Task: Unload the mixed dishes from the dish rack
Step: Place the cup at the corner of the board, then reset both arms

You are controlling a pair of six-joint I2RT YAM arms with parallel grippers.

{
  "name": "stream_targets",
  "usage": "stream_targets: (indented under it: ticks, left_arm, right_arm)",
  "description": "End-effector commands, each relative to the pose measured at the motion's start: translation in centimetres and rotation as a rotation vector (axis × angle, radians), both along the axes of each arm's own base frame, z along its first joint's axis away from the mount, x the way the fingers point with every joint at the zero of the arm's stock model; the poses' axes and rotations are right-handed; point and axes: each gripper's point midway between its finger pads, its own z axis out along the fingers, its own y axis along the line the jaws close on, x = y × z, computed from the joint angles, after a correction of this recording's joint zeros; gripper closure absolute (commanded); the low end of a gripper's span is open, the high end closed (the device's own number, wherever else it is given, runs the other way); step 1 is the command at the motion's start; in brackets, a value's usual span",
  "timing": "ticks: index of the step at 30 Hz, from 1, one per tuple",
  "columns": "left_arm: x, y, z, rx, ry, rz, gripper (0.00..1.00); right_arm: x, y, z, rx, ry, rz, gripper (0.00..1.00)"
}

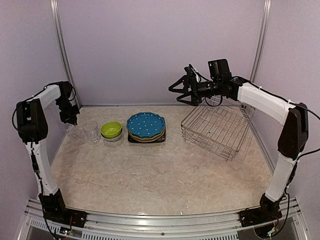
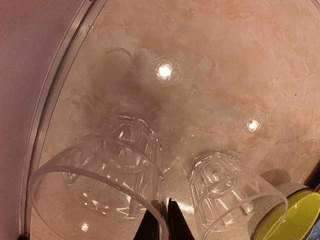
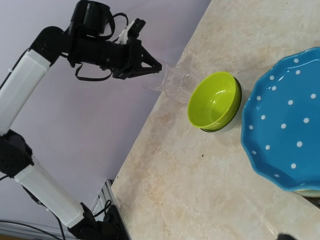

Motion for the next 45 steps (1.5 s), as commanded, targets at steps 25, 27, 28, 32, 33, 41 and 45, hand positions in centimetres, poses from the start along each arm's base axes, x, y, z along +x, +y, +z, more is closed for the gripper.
stream_targets:
  ticks: [25,27,28,32,33,41,45]
  left_arm:
    - [0.6,-1.3,-1.0,0.057,0.032,-0.063,0.86]
    - [0.6,-1.4,-0.7,0.055,0.025,-0.063,0.84]
    - [0.6,-1.4,-0.6,0.054,0.022,-0.063,0.84]
    - [0.8,-1.7,0.5,0.046,-0.002,-0.066,0.8]
    - [0.8,-1.7,0.7,0.047,-0.006,-0.066,0.78]
    - [0.8,-1.8,2.9,0.049,-0.04,-0.067,0.73]
    - [0.7,-2.0,4.7,0.056,-0.071,-0.072,0.72]
  right_arm:
    - [0.1,-1.1,0.1,-0.013,-0.01,-0.021,0.01]
    - [0.1,-1.0,0.1,-0.011,-0.012,-0.02,0.01]
    - [0.1,-1.1,0.2,-0.011,-0.012,-0.02,0.01]
    - [0.1,-1.0,0.2,-0.009,-0.014,-0.018,0.01]
    - [0.2,-1.1,0.2,-0.009,-0.013,-0.019,0.01]
    - [0.2,-1.0,0.4,-0.003,-0.019,-0.018,0.01]
    - [0.2,-1.1,0.7,-0.002,-0.027,-0.018,0.01]
